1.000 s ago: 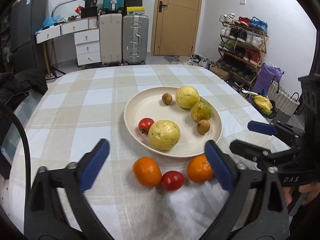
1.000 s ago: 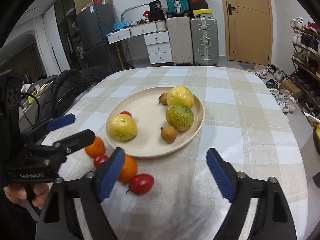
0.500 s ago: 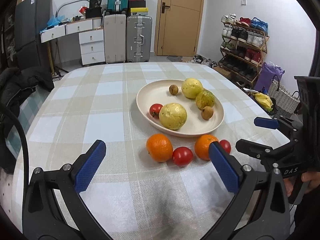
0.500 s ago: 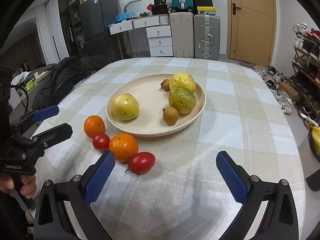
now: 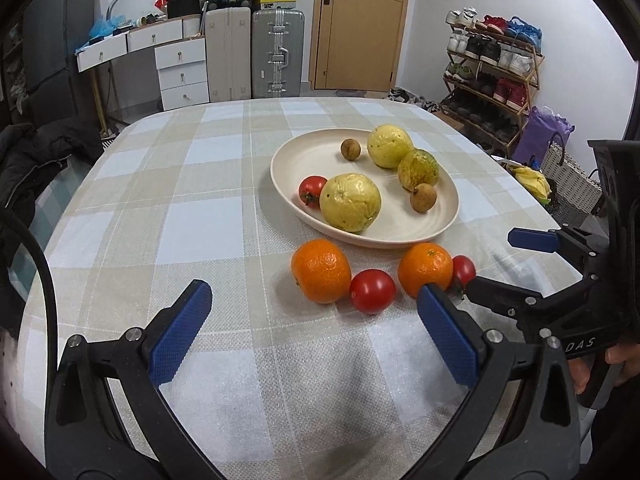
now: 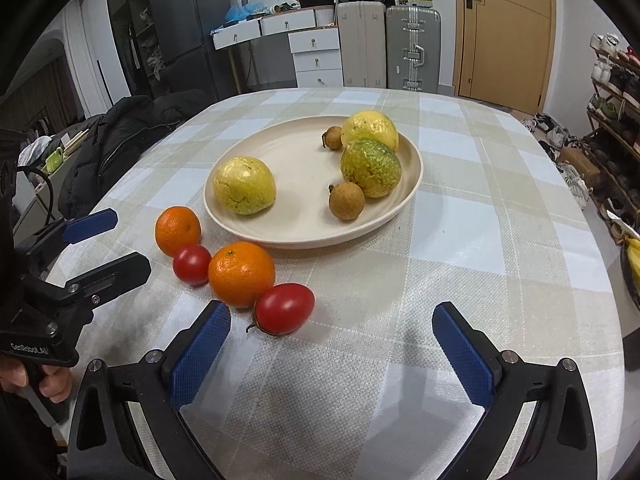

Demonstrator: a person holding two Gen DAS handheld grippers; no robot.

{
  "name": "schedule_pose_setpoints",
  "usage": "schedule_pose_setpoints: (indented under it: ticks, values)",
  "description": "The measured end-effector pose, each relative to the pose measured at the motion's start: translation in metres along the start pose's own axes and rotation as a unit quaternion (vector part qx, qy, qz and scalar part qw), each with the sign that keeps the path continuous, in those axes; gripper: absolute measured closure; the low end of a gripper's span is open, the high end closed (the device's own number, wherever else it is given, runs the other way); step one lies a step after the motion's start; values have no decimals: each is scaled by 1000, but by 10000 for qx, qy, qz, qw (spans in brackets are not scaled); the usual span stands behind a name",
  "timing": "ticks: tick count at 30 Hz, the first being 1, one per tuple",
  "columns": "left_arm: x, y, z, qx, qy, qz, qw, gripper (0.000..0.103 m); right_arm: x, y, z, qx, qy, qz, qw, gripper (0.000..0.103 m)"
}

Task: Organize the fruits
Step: 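Grasp the elongated red tomato with the right gripper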

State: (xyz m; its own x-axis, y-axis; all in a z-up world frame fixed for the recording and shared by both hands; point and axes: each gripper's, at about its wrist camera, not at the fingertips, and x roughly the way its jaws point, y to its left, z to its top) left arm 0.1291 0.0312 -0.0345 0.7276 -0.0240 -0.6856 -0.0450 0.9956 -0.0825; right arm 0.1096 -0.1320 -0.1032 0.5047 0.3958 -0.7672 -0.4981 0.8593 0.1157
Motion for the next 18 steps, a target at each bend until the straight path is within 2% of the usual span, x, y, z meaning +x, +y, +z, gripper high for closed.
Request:
schedule_pose_setpoints:
  ticks: [14, 18]
  values:
    - [10, -7, -4, 180, 256, -8, 9995, 1, 13, 1, -3, -50, 301, -120, 9995, 0]
    - [14, -9, -6, 232, 312, -8, 9992, 1, 13, 1, -3, -93, 294, -112, 9995, 4]
